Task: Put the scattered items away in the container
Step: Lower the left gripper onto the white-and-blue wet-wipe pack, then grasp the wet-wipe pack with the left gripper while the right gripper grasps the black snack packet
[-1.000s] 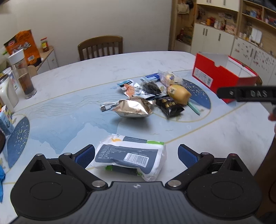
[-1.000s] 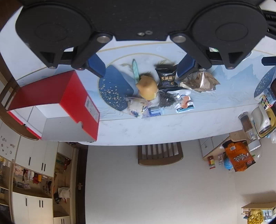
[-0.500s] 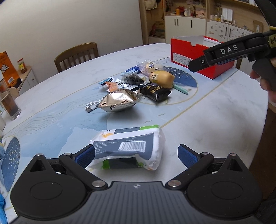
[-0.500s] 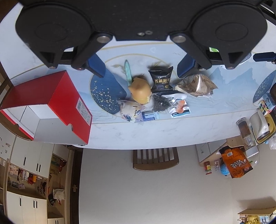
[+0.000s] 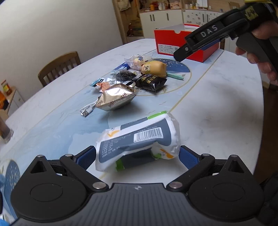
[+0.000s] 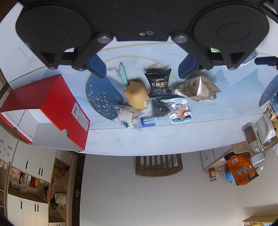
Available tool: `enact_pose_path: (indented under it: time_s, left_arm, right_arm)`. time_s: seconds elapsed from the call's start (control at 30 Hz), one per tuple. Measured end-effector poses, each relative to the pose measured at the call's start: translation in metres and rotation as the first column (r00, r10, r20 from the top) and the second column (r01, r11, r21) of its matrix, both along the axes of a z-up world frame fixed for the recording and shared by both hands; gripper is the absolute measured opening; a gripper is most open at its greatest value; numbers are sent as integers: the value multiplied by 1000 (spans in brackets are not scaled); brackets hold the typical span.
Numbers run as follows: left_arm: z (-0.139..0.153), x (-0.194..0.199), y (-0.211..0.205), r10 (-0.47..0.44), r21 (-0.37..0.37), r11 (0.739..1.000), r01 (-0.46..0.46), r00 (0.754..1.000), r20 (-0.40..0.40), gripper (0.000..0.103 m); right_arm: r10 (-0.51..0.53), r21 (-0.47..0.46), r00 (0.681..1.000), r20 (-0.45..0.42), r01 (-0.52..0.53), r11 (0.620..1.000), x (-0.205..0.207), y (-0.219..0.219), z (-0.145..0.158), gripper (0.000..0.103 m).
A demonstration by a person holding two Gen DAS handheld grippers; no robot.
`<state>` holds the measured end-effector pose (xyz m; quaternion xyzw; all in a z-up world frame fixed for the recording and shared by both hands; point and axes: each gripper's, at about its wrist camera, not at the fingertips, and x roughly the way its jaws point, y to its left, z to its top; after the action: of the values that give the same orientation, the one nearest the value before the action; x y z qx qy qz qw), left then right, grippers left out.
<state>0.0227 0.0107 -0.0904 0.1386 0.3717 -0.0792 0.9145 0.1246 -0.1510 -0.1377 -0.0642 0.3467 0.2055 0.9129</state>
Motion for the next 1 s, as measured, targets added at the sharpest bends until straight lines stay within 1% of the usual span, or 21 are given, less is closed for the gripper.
enact_pose_path:
  time_s: [0.2, 0.4, 0.7, 0.83, 0.97, 1.0]
  left_arm:
    - [-7, 11, 1, -43, 17, 999, 43, 999, 9, 95]
    - [-7, 19, 0, -67, 0, 998, 67, 998, 20, 92]
    - [5, 22, -4, -117, -16, 993, 118, 992, 34, 92]
    - [1, 26, -8, -142, -1, 990, 142, 989, 27, 92]
    - [-1, 29, -9, -140, -5, 990, 140, 990, 28, 92]
    - [-1, 30, -10, -138, -5, 990, 138, 990, 27, 92]
  right_arm:
    - [3, -41, 1000, 8, -3, 999, 15, 13, -11, 89]
    - [14, -72, 1000, -7, -15, 997, 31, 26, -24, 87]
    - [81, -100, 993, -81, -89, 991, 48, 51, -41, 81]
    - [103, -119, 989, -110, -116, 986, 56, 62, -47, 78]
    - [110, -126, 984, -137, -128, 984, 62, 68, -53, 75]
    - [113, -126, 984, -141, -131, 983, 63, 69, -54, 72]
